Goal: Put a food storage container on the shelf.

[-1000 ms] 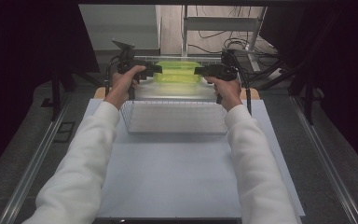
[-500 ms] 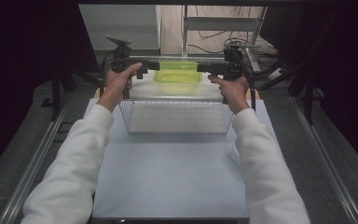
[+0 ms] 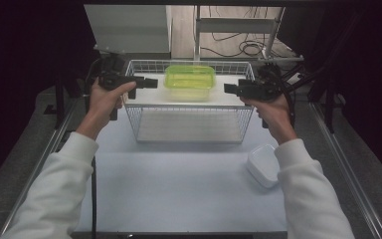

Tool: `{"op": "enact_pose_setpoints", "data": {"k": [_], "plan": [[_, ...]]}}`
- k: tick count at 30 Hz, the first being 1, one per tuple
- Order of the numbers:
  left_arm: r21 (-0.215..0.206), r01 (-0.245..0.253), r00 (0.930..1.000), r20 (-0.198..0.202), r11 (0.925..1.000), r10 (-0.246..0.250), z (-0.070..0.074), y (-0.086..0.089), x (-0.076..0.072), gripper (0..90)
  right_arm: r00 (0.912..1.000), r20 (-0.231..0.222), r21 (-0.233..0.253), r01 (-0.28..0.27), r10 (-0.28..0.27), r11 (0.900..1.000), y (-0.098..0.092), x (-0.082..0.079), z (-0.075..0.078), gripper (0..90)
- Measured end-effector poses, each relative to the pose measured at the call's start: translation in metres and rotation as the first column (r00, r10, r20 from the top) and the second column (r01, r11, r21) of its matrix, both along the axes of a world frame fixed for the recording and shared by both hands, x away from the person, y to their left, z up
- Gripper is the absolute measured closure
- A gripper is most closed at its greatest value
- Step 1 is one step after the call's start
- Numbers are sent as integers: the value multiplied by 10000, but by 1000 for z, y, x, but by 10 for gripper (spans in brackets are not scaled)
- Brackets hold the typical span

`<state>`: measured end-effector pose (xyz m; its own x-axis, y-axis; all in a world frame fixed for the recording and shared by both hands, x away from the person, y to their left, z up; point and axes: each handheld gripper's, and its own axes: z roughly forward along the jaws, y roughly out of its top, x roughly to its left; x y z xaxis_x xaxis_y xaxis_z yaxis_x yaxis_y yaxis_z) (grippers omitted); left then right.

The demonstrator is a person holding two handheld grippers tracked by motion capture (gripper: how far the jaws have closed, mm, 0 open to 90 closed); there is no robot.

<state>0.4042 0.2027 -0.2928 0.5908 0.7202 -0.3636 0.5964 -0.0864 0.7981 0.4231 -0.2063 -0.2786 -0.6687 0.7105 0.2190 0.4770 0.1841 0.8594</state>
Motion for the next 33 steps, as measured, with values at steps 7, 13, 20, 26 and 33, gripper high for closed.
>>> {"op": "enact_pose_setpoints", "data": {"k": [7, 13, 20, 26, 33], "plan": [[796, 203, 9993, 304, 9966, -228, -27, -3, -51, 270, 9990, -149, -396, -422, 417, 9983, -29, -47, -28, 288], [938, 518, 9986, 51, 9942, -525, -72, -14, -91, 271, 9984, -321, -735, -478, 456, 9961, -48, -78, -63, 288], [1263, 780, 9961, -505, 9889, -721, -113, -22, -107, 270, 9957, -808, -1033, -545, 462, 9932, -58, -95, -96, 288], [1609, 1041, 9909, -1017, 9815, -884, -138, -27, -109, 270, 9877, -1503, -1705, -691, 433, 9829, -55, -106, -129, 289], [1758, 1098, 9876, -1305, 9783, -874, -153, -23, -108, 269, 9784, -2021, -2237, -885, 427, 9706, -46, -106, -153, 288]]}}
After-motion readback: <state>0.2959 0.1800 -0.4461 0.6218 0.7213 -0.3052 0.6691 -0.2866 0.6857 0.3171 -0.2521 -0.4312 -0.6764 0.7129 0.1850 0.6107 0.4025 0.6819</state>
